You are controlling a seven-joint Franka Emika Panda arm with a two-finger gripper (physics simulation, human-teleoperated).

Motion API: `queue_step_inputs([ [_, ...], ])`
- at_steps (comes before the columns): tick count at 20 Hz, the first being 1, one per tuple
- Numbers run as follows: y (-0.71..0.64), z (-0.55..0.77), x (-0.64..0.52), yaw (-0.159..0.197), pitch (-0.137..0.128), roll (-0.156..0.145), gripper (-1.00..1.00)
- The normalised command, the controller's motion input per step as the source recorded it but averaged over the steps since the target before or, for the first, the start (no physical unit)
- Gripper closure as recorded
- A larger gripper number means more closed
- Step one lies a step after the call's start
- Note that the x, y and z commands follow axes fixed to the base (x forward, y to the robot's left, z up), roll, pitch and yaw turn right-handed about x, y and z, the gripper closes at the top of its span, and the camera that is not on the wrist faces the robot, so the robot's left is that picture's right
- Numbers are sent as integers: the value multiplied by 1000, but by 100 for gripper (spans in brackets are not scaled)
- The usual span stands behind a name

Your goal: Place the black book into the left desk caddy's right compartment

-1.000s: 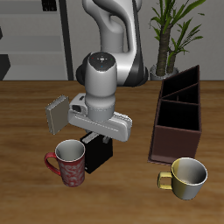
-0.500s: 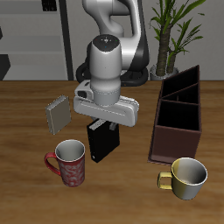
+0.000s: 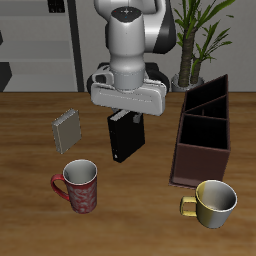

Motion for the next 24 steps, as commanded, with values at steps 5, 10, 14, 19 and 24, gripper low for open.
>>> queue_step_inputs([
  [5, 8, 494, -191, -4, -45, -11, 100],
  [10, -2, 442, -200, 1, -58, -15, 100],
  [14, 124, 470, -253, -10, -42, -17, 100],
  [19, 183, 134, -119, 10, 17, -10, 100],
  [24, 436, 134, -212, 27, -16, 24, 100],
])
